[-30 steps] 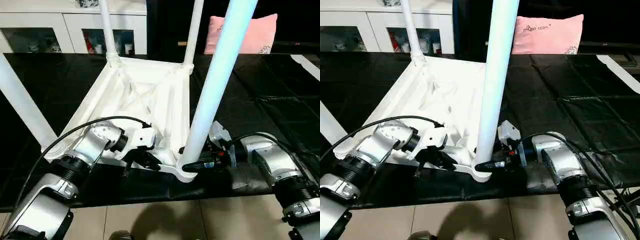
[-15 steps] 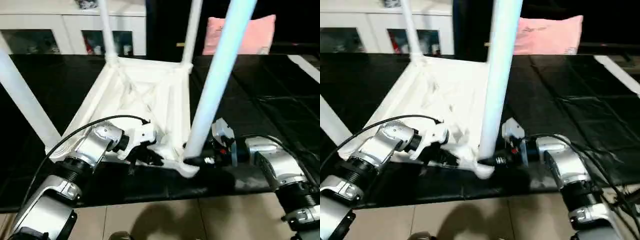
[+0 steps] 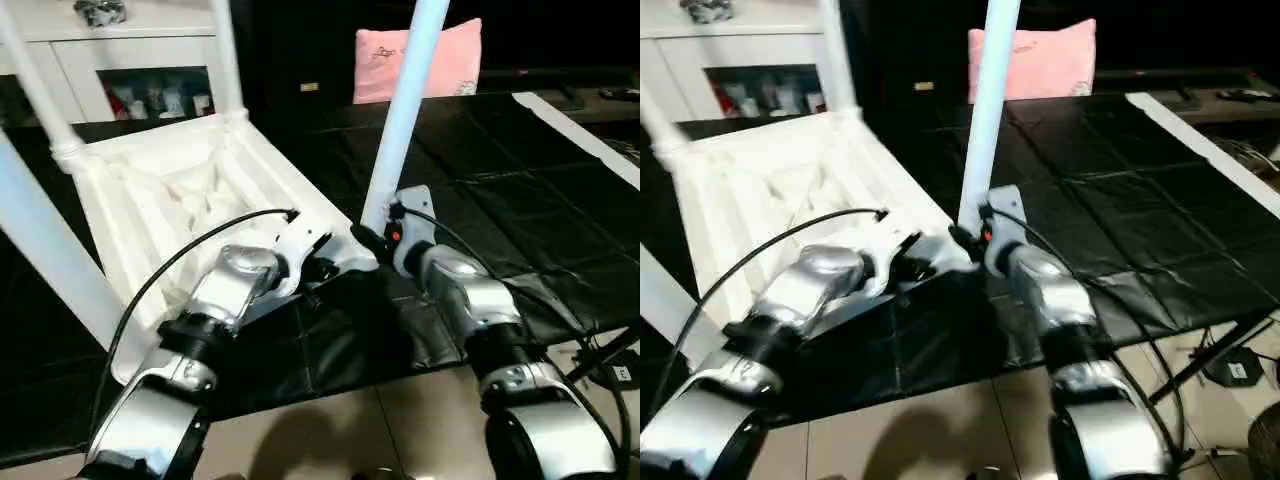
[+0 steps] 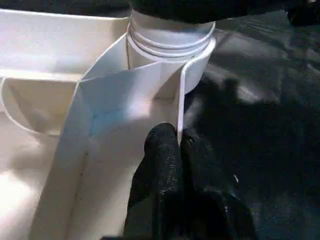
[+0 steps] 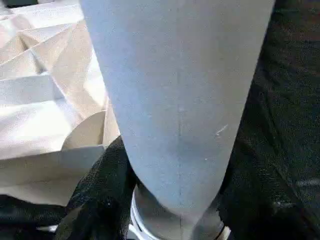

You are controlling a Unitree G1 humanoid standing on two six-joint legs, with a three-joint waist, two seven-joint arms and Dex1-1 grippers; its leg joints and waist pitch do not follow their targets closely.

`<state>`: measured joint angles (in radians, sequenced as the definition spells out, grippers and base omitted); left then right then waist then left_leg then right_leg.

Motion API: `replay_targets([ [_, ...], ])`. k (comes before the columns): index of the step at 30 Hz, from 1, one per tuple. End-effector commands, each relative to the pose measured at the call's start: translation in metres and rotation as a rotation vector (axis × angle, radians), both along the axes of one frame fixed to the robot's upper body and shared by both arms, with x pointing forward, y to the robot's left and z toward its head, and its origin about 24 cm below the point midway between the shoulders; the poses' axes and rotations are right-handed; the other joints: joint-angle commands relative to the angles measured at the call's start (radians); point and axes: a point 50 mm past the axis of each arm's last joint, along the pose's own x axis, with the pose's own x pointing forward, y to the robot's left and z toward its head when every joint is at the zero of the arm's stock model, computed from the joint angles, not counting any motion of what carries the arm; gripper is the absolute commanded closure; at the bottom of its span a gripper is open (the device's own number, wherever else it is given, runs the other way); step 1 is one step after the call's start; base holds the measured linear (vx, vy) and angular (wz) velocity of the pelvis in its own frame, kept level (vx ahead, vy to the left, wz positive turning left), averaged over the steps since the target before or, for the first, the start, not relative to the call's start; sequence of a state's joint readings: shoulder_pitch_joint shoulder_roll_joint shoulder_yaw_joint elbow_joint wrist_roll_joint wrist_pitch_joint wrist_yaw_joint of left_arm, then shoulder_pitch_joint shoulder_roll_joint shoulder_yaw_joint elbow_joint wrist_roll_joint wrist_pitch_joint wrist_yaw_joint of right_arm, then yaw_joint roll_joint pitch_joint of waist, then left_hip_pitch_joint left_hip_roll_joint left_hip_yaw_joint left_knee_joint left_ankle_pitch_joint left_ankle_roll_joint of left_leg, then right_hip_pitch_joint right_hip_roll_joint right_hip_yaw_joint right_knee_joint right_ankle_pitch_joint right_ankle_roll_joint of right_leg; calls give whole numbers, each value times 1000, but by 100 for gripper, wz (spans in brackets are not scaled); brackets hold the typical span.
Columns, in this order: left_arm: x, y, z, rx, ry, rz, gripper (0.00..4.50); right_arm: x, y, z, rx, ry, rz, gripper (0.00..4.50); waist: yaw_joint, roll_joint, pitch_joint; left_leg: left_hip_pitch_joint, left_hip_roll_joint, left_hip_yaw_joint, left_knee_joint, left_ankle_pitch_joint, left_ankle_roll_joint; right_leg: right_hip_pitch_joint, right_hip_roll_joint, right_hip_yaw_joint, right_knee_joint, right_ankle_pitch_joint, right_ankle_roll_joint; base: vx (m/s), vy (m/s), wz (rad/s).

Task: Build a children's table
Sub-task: Rotate leg to tighten

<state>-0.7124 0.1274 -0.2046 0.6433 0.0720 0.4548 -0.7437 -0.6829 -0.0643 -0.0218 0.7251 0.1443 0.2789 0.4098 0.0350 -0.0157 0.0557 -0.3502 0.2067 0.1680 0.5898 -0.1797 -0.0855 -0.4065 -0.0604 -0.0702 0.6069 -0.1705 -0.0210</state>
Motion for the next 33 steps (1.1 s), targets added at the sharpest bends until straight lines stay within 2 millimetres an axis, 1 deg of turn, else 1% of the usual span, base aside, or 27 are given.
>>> replay_targets([
  [1, 9, -30, 35, -62, -147, -51, 450, -22, 53, -23, 82, 140, 184, 248, 9, 1, -64, -1, 13, -3, -68, -241, 27, 47, -70, 42, -92, -348, -161, 0, 0, 0],
  [2, 9, -28, 35, -46, -149, -44, 450, -22, 52, -23, 78, 132, 183, 248, 10, 0, -65, -4, 13, -3, -69, -233, 29, 51, -70, 42, -89, -324, -171, 0, 0, 0],
  [3, 9, -24, 33, -29, -147, -38, 450, -22, 49, -22, 73, 115, 188, 192, 10, 1, -64, -5, 12, -3, -69, -229, 30, 53, -71, 42, -89, -321, -174, 0, 0, 0],
  [4, 9, -24, 33, -29, -147, -38, 450, -22, 49, -22, 73, 115, 188, 192, 11, 1, -64, -5, 12, -2, -69, -229, 30, 53, -72, 43, -91, -327, -172, 0, 0, 0],
  [6, 9, -21, 32, -19, -145, -36, 450, -22, 47, -22, 70, 105, 192, 170, 11, 0, -60, -4, 11, -2, -71, -247, 29, 52, -73, 42, -96, -378, -160, 0, 0, 0],
  [7, 10, -7, 25, 25, -145, -38, 450, -23, 32, -18, 95, 56, 195, 157, 12, -3, -59, -3, 10, -2, -71, -255, 30, 51, -73, 42, -101, -412, -145, 0, 0, 0],
  [9, 10, -2, 23, 41, -142, -39, 450, -24, 27, -15, 101, 37, 199, 143, 13, -3, -59, -3, 12, -5, -74, -262, 33, 52, -73, 42, -104, -440, -121, 0, 0, 0],
  [10, 11, 3, 22, 53, -145, -51, 450, -25, 21, -14, 100, 19, 208, 134, 12, -3, -60, -5, 13, -5, -74, -259, 32, 53, -74, 42, -102, -435, -121, 0, 0, 0],
  [11, 10, 5, 21, 58, -146, -59, 450, -26, 18, -13, 97, 10, 215, 122, 10, -2, -60, -3, 14, -5, -74, -262, 33, 49, -72, 42, -103, -425, -124, 0, 0, 0],
  [13, 9, 11, 19, 78, -129, -72, 450, -28, 7, -12, 44, -24, 235, 101, 11, -3, -60, -6, 13, -4, -73, -254, 35, 52, -72, 43, -101, -417, -126, 0, 0, 0],
  [14, 8, 14, 19, 77, -127, -89, 450, -30, 0, -12, 6, -53, 260, 91, 10, -1, -60, -7, 13, -5, -73, -251, 35, 52, -73, 43, -100, -414, -129, 0, 0, 0],
  [15, 7, 17, 19, 72, -121, -103, 450, -32, -8, -10, -16, -77, 290, 84, 11, -4, -62, -7, 12, -2, -70, -245, 38, 52, -73, 44, -100, -406, -130, 0, 0, 0],
  [16, 7, 18, 20, 70, -122, -121, 450, -34, -14, -9, -25, -95, 315, 67, 16, -5, -62, -6, 13, -2, -70, -231, 44, 54, -73, 44, -101, -394, -132, 0, 0, 0],
  [18, 4, 21, 19, 67, -122, -172, 450, -38, -25, -5, -36, -131, 357, 57, 18, -2, -65, -7, 15, -1, -68, -218, 52, 53, -72, 46, -95, -349, -146, 0, 0, 0],
  [19, 2, 22, 19, 67, -125, -205, 450, -40, -32, -2, -55, -160, 377, 47, 22, -4, -69, -10, 17, -2, -67, -192, 58, 56, -72, 47, -85, -283, -164, 0, 0, 0],
  [20, -2, 25, 17, 67, -124, -275, 450, -45, -47, 2, -89, -202, 413, 40, 23, -4, -71, -10, 18, 0, -65, -176, 61, 56, -72, 48, -81, -245, -177, 0, 0, 0],
  [21, -3, 25, 17, 66, -123, -287, 450, -45, -49, 3, -92, -206, 418, 23, 30, -3, -74, -11, 19, 2, -61, -148, 75, 56, -70, 49, -74, -178, -192, 0, 0, 0],
  [22, -4, 25, 17, 65, -122, -296, 450, -46, -51, 3, -94, -208, 422, 15, 33, -2, -73, -9, 20, 2, -62, -142, 79, 53, -70, 49, -72, -158, -203, 0, 0, 0],
  [23, -8, 27, 15, 62, -112, -364, 450, -51, -63, 8, -76, -209, 469, 15, 34, 5, -72, -11, 19, 3, -61, -135, 81, 55, -70, 48, -68, -131, -221, 0, 0, 0],
  [24, -10, 28, 15, 60, -103, -382, 450, -53, -66, 10, -70, -209, 490, 2, 38, 1, -73, -9, 20, 3, -59, -147, 91, 57, -70, 48, -70, -128, -225, 0, 0, 0],
  [25, -10, 28, 15, 60, -103, -382, 450, -53, -66, 10, -70, -209, 490, 2, 43, 0, -72, -11, 20, 4, -59, -140, 95, 58, -71, 48, -68, -120, -228, 0, 0, 0],
  [26, -12, 29, 15, 63, -104, -426, 450, -56, -71, 14, -71, -211, 525, 2, 46, 3, -72, -11, 21, 4, -60, -141, 96, 57, -71, 47, -69, -126, -228, 0, 0, 0],
  [27, -14, 30, 15, 63, -106, -466, 450, -57, -74, 16, -75, -213, 553, 2, 52, 0, -71, -9, 21, 4, -59, -150, 96, 56, -71, 47, -71, -145, -223, 0, 0, 0],
  [28, -16, 31, 15, 61, -103, -500, 450, -59, -75, 18, -79, -213, 575, 2, 57, 1, -70, -8, 22, 4, -61, -156, 90, 56, -73, 47, -73, -166, -218, 0, 0, 0],
  [30, -23, 36, 16, 55, -61, -603, 450, -63, -77, 21, -100, -209, 660, 2, 60, 2, -68, -6, 24, 4, -63, -175, 79, 55, -72, 46, -75, -198, -213, 0, 0, 0],
  [31, -23, 36, 16, 55, -59, -606, 450, -63, -77, 21, -101, -208, 662, 2, 62, 3, -68, -6, 25, 4, -64, -176, 75, 55, -73, 47, -74, -205, -211, 0, 0, 0],
  [33, -28, 39, 17, 60, -26, -686, 450, -67, -75, 20, -123, -200, 745, 2, 66, 4, -67, -2, 26, 5, -64, -195, 65, 50, -72, 47, -77, -231, -208, 0, 0, 0],
])
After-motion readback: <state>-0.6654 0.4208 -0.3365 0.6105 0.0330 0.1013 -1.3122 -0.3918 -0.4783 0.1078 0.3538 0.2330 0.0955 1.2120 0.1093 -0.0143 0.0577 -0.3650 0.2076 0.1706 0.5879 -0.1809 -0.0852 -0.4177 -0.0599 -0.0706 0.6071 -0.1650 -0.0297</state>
